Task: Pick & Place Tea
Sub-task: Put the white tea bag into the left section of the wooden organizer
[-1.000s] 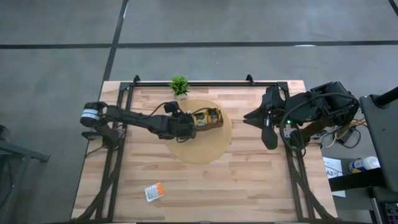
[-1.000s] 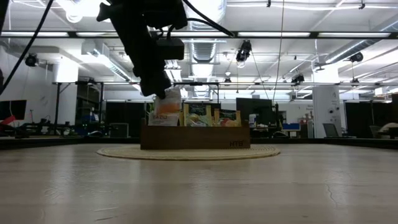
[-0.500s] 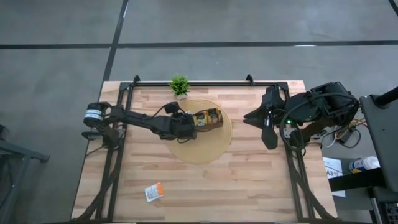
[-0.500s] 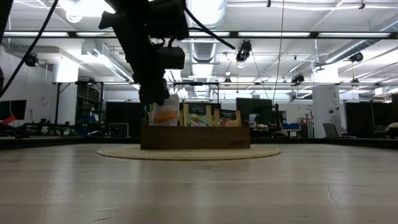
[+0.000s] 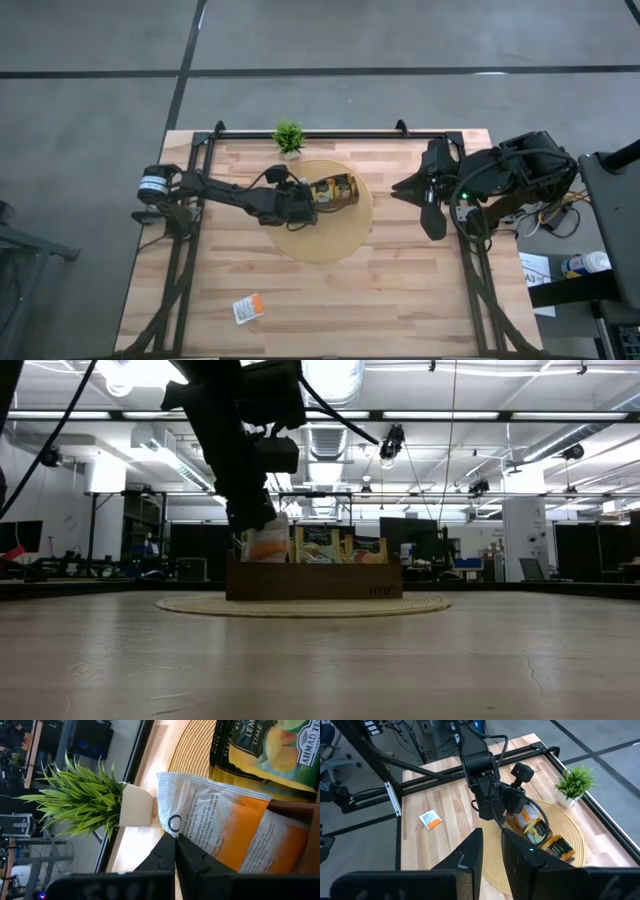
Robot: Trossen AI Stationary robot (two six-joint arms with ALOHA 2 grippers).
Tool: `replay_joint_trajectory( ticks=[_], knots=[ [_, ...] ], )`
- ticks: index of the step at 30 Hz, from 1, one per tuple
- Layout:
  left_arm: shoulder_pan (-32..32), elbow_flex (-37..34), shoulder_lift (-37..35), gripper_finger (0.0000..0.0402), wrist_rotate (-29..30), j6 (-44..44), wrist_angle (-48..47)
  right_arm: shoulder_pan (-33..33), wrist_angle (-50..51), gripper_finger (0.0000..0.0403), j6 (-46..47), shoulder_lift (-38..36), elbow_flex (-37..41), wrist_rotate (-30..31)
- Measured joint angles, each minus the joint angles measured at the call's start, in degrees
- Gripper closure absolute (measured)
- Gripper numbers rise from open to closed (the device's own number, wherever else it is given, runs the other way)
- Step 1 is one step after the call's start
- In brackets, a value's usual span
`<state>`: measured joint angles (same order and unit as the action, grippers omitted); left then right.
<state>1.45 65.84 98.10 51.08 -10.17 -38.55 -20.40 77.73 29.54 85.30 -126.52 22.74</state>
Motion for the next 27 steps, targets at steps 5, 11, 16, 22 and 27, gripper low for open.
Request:
replay_joint_trajectory(
  ticks=[5, 11, 16, 22, 27],
  knots=[
    [0.0, 0.02, 0.0, 0.038, -0.46, -0.18, -0.03, 0.02, 0.0, 0.0335, -0.17, 0.0, 0.0, 0.01],
    [0.02, 0.74, 0.0, 0.0327, -3.09, -0.29, -1.27, 0.0, 0.0, 0.0335, -0.2, 0.0, 0.02, 0.02],
    [0.0, 2.21, 0.0, 0.0291, -2.17, 1.04, -4.64, 0.01, 0.02, 0.0335, -0.56, 0.0, 0.07, 0.02],
    [0.02, 5.55, -0.02, 0.0283, -2.04, 2.37, -8.19, 0.02, 0.02, 0.0335, -1.25, 0.0, 0.07, 0.02],
    [-0.02, 9.58, -0.08, 0.0285, -7.48, 4.42, -11.21, 0.01, 0.02, 0.0335, -1.27, 0.0, 0.07, -0.02]
  ],
)
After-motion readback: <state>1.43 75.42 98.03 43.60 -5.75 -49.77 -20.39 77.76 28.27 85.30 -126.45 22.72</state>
